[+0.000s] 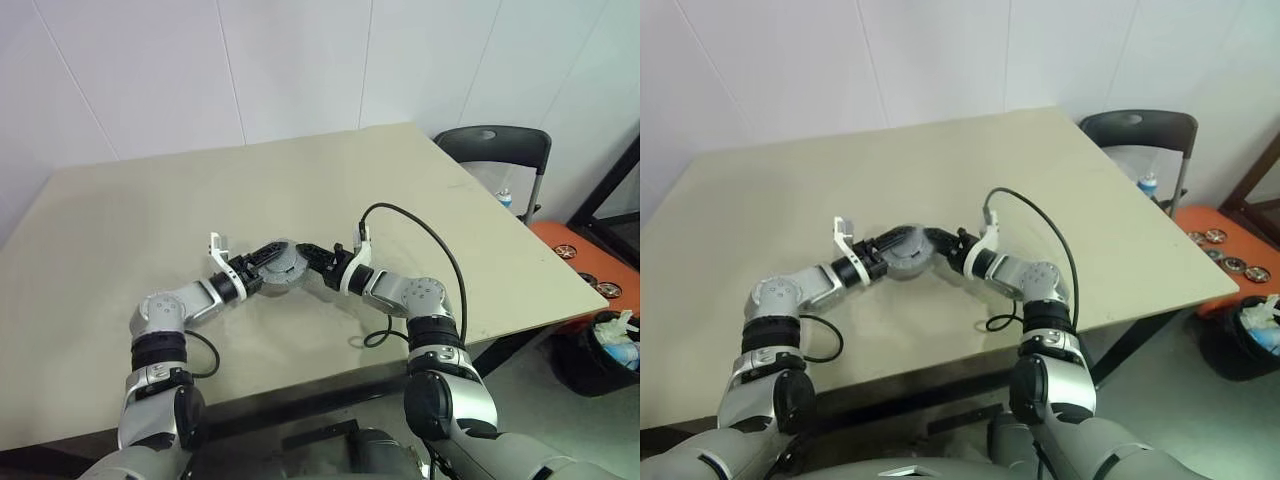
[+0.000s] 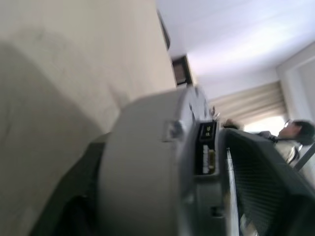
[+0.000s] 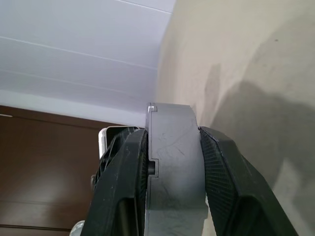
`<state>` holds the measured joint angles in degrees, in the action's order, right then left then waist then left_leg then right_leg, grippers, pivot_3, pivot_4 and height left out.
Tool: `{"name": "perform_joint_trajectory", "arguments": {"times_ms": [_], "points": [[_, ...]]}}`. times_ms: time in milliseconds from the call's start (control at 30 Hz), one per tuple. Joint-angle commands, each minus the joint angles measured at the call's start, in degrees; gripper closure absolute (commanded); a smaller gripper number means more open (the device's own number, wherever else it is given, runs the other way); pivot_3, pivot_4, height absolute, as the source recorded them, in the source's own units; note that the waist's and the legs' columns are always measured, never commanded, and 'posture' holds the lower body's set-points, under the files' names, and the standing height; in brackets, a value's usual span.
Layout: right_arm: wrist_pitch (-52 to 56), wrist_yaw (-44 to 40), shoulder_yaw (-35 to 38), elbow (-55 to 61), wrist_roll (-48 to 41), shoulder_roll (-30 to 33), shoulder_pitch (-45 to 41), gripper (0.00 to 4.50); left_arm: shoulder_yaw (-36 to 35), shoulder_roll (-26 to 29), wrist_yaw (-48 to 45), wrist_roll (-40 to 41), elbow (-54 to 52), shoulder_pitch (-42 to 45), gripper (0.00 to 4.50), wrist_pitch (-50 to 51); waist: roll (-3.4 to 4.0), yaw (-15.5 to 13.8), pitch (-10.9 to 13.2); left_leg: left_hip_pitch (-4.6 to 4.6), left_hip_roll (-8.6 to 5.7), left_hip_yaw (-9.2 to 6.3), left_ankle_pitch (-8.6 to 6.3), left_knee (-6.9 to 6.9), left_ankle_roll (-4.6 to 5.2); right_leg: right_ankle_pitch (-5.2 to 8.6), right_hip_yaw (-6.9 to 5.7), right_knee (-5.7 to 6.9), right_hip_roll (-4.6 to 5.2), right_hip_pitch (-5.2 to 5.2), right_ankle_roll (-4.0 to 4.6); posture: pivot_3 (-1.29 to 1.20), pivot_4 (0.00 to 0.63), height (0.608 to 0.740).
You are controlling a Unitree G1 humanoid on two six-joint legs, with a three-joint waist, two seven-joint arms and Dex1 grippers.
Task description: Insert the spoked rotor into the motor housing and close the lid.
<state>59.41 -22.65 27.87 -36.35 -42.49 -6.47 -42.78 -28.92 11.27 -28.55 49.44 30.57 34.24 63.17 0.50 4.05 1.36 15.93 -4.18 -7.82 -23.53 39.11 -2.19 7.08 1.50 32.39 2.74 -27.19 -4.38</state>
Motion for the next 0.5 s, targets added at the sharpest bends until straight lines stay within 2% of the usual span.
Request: {"name": "perform_joint_trajectory", "arguments": {"times_ms": [33,300,500], "points": [[-0.14,-1.43,-1.54,1.33,-2.02,-1.46,-2.23,3.24,0.88,-0.63,1.34,0.35,-0.37,1.57,2.0,1.34,0.0,-0.02,0.0,0.0,0.0,0.0,0.0,0.04,0.0,-0.04,0.0,0.0,0.0,0.02,0.0,0.0,0.0,0.74],[0.72,-1.12,-0.61,-0.84,-3.13,0.53,-4.25,3.24,0.88,-2.32,-0.17,4.77,-4.72,1.38,2.11,5.17,0.0,0.03,0.0,-0.01,0.0,0.0,0.03,0.08,-0.04,-0.11,0.01,0.0,-0.01,0.07,0.01,0.0,0.0,0.74],[-1.07,-1.39,-0.84,-6.08,-1.34,3.19,-7.04,3.24,0.72,-6.12,0.24,9.44,-10.14,0.44,2.16,7.96,-0.01,-0.03,-0.01,-0.01,0.01,0.02,0.03,0.08,-0.04,-0.12,0.03,-0.01,-0.01,0.06,0.02,0.0,0.0,0.74]]}}
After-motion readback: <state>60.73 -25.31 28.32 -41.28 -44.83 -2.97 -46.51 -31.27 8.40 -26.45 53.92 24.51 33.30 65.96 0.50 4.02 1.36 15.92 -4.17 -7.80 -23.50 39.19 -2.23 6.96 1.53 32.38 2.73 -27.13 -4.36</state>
